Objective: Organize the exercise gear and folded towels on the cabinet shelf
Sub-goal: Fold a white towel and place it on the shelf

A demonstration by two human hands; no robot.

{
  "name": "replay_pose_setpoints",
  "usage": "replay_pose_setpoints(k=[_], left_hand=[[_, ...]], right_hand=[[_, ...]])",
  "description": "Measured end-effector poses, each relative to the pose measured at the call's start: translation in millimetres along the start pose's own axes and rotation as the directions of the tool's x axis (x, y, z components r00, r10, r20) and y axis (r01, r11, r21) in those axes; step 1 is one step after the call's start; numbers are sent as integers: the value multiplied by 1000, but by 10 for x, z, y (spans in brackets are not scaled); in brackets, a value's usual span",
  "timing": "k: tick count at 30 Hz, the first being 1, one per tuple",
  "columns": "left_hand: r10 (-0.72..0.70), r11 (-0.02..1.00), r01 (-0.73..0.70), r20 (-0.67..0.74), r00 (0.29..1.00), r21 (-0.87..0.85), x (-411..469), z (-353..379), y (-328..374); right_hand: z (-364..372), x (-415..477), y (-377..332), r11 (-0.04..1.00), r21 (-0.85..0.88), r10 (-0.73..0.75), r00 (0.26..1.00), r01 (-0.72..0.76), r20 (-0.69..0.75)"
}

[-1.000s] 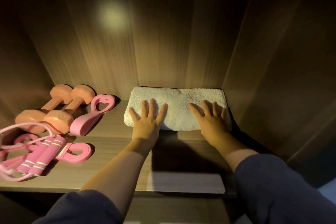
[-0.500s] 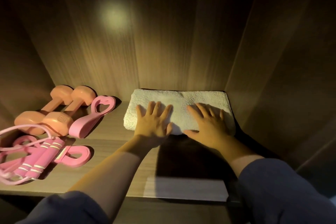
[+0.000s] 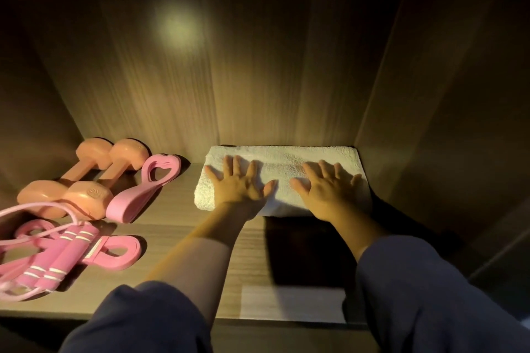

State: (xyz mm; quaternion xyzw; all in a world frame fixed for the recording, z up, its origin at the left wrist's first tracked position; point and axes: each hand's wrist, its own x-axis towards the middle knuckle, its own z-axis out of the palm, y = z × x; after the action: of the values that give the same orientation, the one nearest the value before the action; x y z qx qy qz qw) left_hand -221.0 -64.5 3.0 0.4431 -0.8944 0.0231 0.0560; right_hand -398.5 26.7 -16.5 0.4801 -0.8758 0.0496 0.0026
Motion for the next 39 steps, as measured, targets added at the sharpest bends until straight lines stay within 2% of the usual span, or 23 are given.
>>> replay_pose_setpoints(k=[3,5,7,9,10,11,16,19,23,26,31,34,36,39], left_hand=[[-151,988,151,59,987,5,-48,-10,57],[-173,984,174,42,984,-36,-64,-27,22],[-13,1000,12,-37,999,-25,-104,-1,-76],[266,963,-263,-72,961,55,-191,97,-169],[346,935,-339,-58,936,102,-235,158,-196],[368,922,-359,-37,929,143,-265,203,-212],[293,928,-284,-2,956,241,-247,227,-132],[268,933,-258,-9,963,250,-231,247,-116],[259,931,-250,3,966,266,-209,264,-116],[259,934,-252,7,966,254,-255,215,-125],[225,972,-221,-36,974,81,-577,-25,-189],[183,970,-184,19,983,161,-950,-217,-220],[196,962,-197,23,980,188,-1272,-391,-228],[193,974,-184,-58,980,134,-1841,-708,-214]], right_hand=[[-32,-61,-33,987,17,160,987,-160,35],[-54,-99,-39,973,30,227,974,-227,15],[-50,-151,-36,987,51,153,987,-151,-39],[25,-246,-7,995,39,-82,990,87,-117],[69,-289,6,982,-8,-186,973,187,-138],[92,-321,15,970,-59,-242,960,236,-139],[65,-363,54,944,-230,-255,965,236,-55],[70,-375,65,937,-288,-234,967,197,-99],[99,-379,39,941,-290,-219,968,176,-124],[50,-407,39,942,-279,-219,972,188,-85],[-173,-736,26,967,-184,-182,983,175,-26],[-384,-1112,25,984,-121,-125,992,127,23],[-596,-1427,-27,982,-142,-119,991,126,56],[-882,-2045,-142,977,-130,-179,983,172,-49]])
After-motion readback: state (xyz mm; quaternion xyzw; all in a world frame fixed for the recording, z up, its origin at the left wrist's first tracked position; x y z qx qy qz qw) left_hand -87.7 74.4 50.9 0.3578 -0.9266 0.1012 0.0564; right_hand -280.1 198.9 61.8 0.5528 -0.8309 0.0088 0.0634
